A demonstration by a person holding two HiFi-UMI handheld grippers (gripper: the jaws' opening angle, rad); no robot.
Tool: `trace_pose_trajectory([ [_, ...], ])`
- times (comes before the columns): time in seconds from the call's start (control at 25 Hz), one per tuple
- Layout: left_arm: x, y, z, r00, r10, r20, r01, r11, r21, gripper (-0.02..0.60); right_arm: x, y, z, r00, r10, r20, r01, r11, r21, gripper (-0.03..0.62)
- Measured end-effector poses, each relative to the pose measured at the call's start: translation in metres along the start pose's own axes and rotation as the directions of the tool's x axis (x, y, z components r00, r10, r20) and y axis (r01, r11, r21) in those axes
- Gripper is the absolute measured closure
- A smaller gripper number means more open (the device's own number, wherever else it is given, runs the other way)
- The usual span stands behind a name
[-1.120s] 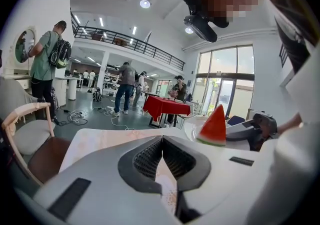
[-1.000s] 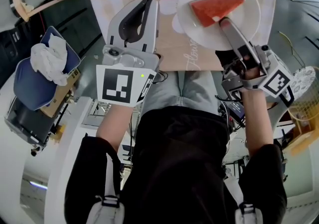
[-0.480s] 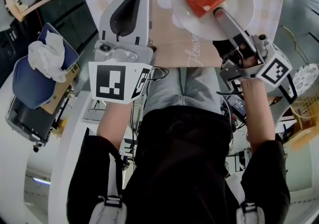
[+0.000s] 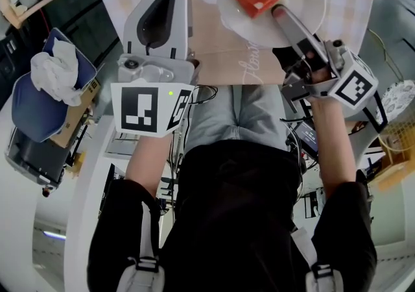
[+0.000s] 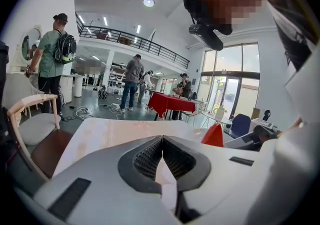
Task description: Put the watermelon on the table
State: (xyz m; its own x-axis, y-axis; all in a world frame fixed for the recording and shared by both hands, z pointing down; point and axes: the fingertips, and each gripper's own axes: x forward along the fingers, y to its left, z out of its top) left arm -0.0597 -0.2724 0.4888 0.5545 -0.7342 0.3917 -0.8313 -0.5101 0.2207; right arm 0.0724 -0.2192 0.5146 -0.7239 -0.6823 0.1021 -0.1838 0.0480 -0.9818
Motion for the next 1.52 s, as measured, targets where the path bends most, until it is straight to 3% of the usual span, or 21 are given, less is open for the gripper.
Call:
trace_pose_trajectory([
  [0.88, 0.010, 0.018, -0.034, 0.999, 0.018, -0.041, -0.019, 1.000, -0.025, 0.569, 0.015, -0.056, -0.016, 0.998, -0.055, -0.015, 0.056, 0.996, 0.072, 0.569],
  [1.28, 0.013, 0.022, -0.045, 0.998, 0.005, -0.068, -0.008, 0.999, -0.035, 0.569, 0.020, -0.081, -0.023, 0.989, -0.147, -0.034, 0.150, 0.984, 0.097, 0.569],
  [1.52, 0.017, 0.021, -0.043, 0.998, -0.001, -0.059, -0.001, 0.999, -0.037, 0.569, 0.022, -0.081, -0.024, 0.990, -0.138, -0.030, 0.140, 0.980, 0.139, 0.569],
])
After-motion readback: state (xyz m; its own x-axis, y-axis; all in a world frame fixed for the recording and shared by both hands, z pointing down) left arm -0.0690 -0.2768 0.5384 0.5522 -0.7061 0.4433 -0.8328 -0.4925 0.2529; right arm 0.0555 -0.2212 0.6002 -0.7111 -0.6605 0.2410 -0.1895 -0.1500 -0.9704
